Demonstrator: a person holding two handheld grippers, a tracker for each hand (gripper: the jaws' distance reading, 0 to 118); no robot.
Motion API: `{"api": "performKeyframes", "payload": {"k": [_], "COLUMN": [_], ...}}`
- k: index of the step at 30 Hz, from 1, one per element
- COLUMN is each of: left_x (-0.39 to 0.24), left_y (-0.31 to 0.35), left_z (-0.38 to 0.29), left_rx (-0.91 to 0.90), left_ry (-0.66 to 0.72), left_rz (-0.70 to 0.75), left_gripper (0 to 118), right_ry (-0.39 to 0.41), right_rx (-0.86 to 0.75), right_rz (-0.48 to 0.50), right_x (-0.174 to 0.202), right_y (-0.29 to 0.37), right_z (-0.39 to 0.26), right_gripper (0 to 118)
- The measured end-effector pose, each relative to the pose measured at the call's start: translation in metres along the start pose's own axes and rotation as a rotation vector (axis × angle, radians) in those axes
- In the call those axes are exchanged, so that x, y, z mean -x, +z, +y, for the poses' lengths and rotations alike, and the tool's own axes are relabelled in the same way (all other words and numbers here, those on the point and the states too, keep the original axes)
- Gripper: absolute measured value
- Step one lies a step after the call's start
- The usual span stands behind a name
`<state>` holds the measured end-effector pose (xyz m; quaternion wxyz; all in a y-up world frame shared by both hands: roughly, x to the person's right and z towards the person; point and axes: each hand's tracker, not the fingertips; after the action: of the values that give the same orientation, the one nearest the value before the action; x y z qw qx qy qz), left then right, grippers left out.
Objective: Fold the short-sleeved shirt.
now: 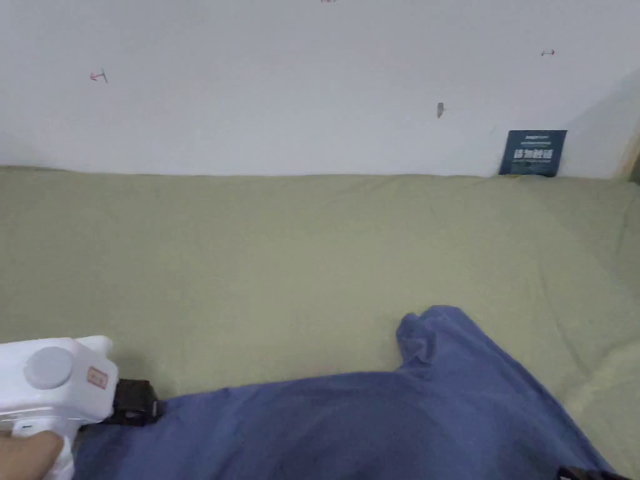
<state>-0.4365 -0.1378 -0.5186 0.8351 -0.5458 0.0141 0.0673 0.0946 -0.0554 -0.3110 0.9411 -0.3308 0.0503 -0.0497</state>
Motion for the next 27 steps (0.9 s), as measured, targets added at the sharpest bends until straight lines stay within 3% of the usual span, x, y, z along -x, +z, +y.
{"api": "performKeyframes", "payload": {"k": [2, 4, 7, 12, 16, 23, 24, 25, 26, 27], "left_x": [-0.008, -0.008, -0.001, 0.002, -0.001, 0.006, 0.005, 0.004, 0.004, 0.004], "left_y": [0.014, 0.017, 0.021, 0.015, 0.014, 0.013, 0.014, 0.014, 0.014, 0.014], "left_z": [-0.008, -0.014, -0.022, -0.03, -0.033, -0.033, -0.034, -0.035, -0.035, -0.035], "left_rx": [-0.02, -0.046, -0.061, -0.038, -0.067, -0.086, -0.09, -0.095, -0.1, -0.102], "left_ry": [-0.026, -0.03, 0.042, 0.092, 0.078, 0.107, 0.104, 0.1, 0.094, 0.088], "left_rz": [0.094, 0.031, 0.001, -0.061, -0.042, -0.065, -0.066, -0.064, -0.06, -0.057], "left_gripper": [0, 0, 0, 0, 0, 0, 0, 0, 0, 0], "right_ry": [0.014, 0.025, 0.11, 0.109, 0.086, 0.095, 0.082, 0.083, 0.086, 0.127], "right_rx": [-0.015, -0.02, 0.121, 0.388, 0.422, 0.536, 0.521, 0.525, 0.525, 0.52], "right_rz": [-0.005, 0.007, 0.009, -0.022, 0.001, -0.093, -0.111, -0.107, -0.112, -0.156], "right_x": [-0.014, -0.035, -0.063, -0.091, -0.094, -0.087, -0.084, -0.081, -0.079, -0.076], "right_y": [-0.017, -0.048, -0.114, -0.21, -0.243, -0.266, -0.263, -0.263, -0.262, -0.259], "right_z": [0.022, 0.048, 0.085, 0.123, 0.132, 0.121, 0.122, 0.123, 0.123, 0.123], "right_gripper": [7, 48, 73, 73, 73, 69, 54, 20, 1, 1]}}
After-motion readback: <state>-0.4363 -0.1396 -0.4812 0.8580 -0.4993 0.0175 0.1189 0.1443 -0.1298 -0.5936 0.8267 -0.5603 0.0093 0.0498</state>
